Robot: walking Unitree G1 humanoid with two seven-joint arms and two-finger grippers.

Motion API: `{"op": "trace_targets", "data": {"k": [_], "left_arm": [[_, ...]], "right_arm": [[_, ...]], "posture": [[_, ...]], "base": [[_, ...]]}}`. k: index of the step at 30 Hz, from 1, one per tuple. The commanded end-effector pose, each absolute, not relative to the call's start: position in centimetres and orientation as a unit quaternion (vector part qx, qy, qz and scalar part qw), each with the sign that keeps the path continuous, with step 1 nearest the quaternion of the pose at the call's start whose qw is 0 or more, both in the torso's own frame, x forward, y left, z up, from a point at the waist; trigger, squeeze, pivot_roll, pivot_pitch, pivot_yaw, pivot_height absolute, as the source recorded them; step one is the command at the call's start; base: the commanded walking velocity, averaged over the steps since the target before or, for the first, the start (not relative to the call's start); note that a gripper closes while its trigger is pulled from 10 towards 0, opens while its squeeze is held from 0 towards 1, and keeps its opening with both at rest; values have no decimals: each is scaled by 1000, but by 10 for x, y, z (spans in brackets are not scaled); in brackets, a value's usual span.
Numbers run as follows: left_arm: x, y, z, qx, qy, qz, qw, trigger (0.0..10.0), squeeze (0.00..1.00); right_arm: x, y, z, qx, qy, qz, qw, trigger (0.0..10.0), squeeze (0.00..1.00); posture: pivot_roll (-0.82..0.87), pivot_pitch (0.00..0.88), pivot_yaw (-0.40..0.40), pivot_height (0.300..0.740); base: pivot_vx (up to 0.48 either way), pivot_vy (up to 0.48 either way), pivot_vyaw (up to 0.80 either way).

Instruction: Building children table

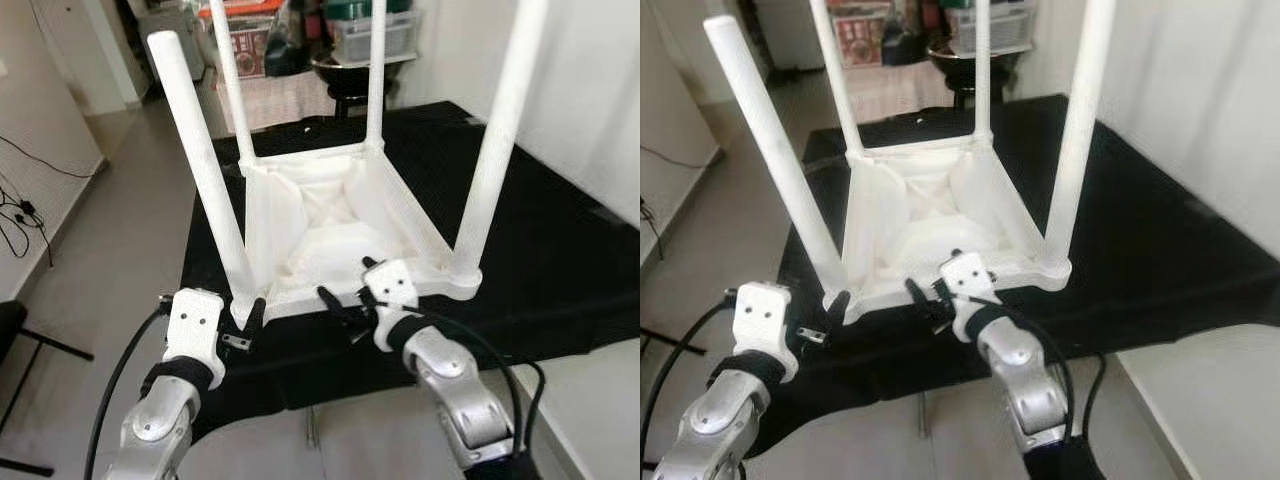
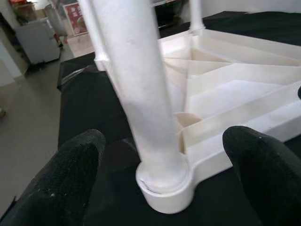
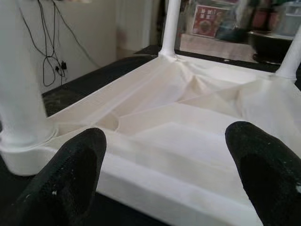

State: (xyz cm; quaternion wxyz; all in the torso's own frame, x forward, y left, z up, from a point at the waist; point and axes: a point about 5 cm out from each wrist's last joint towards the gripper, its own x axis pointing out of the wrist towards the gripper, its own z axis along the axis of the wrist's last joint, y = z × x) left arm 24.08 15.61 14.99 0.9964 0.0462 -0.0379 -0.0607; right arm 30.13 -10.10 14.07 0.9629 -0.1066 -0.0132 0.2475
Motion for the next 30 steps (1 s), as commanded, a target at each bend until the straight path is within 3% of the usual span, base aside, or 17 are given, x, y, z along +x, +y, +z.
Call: {"op": "trace_targets", "data": {"k": [1,9,18,27,30], "left_arm": [[239,159,149,47,-34,-58,997,10000,0],[238,156,148,46,-33,-67,996,10000,0],[232,146,143,52,-16,-96,994,10000,0],[224,122,141,7,-2,-223,975,10000,0],[215,110,141,3,11,-289,957,10000,0]], "right_arm": [[300,-95,139,-100,-13,262,960,10000,0],[297,-95,140,-82,-25,283,955,10000,0],[296,-97,136,-84,-17,286,954,10000,0],[301,-128,149,-105,-29,270,957,10000,0],[293,-144,165,-110,-42,312,943,10000,0]], "posture": [[-83,14,69,740],[-83,14,67,740],[-85,1,65,740],[-91,0,61,740],[-108,9,66,740]], "base": [[274,0,0],[263,0,300],[0,0,0],[0,0,0],[0,0,0]]}}
